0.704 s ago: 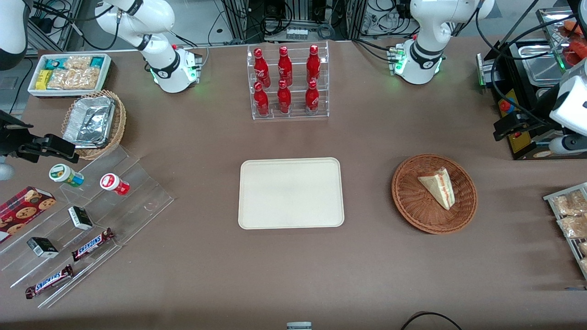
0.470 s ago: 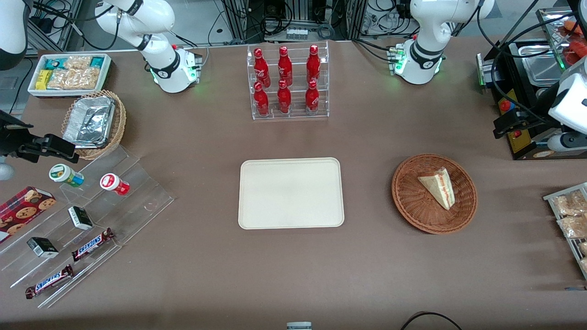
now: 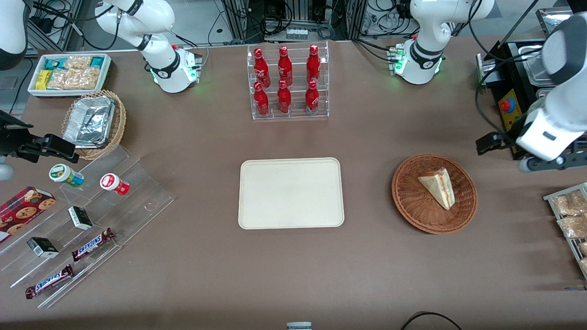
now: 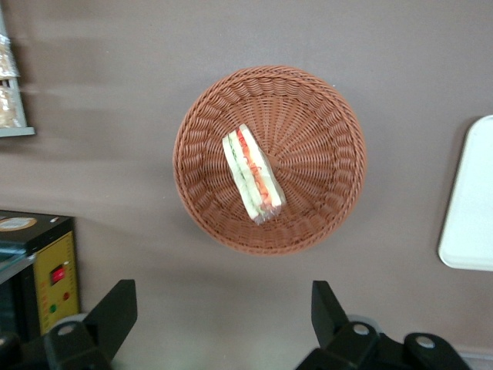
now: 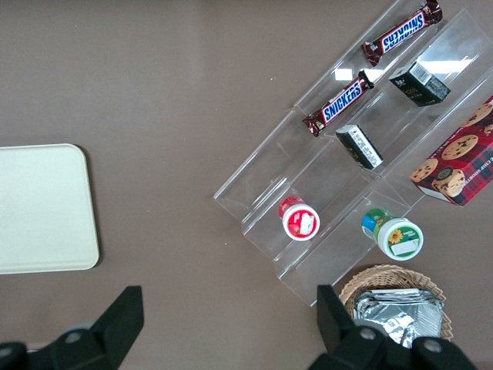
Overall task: Place sandwich from basket to tray
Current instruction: 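Move the left gripper over the wrapped sandwich in the wicker basket, then lower the left gripper and close it on the wrapped sandwich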
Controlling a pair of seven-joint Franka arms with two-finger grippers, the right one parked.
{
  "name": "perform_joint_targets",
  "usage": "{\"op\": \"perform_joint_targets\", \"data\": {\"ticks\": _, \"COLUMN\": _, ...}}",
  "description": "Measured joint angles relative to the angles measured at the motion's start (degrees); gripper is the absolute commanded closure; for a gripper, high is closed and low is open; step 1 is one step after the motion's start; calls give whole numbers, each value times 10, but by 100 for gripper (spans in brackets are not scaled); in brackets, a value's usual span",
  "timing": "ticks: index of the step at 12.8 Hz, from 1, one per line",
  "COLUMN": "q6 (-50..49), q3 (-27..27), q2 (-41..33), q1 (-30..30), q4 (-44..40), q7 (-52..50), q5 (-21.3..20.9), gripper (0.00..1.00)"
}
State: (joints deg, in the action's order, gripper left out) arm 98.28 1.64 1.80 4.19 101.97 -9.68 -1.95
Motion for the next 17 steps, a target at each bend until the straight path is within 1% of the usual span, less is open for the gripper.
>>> {"op": "perform_joint_targets", "data": {"ticks": 3, "q6": 66, "q3": -1, "q2": -1, "q1": 0, "q4": 68, "q7": -109, "q5": 0, "gripper": 0}}
{"op": "perform_joint_targets", "data": {"ticks": 8, "q6": 173, "q3": -1, "q2": -1, "q1": 0, "q4": 173, "q7": -190, "q5": -1, "gripper": 0}}
{"op": "perform_joint_targets", "data": {"ticks": 11, "q6": 247, "q3": -1, "q2": 1, "q1": 0, "q4": 236, "q7": -220, "q5": -1, "gripper": 0}}
{"op": "perform_joint_targets", "data": {"ticks": 17, "q6": 326, "q3": -3, "q2": 41, "q1": 3, "q4": 263, "q7": -267, "q5": -1, "gripper": 0}}
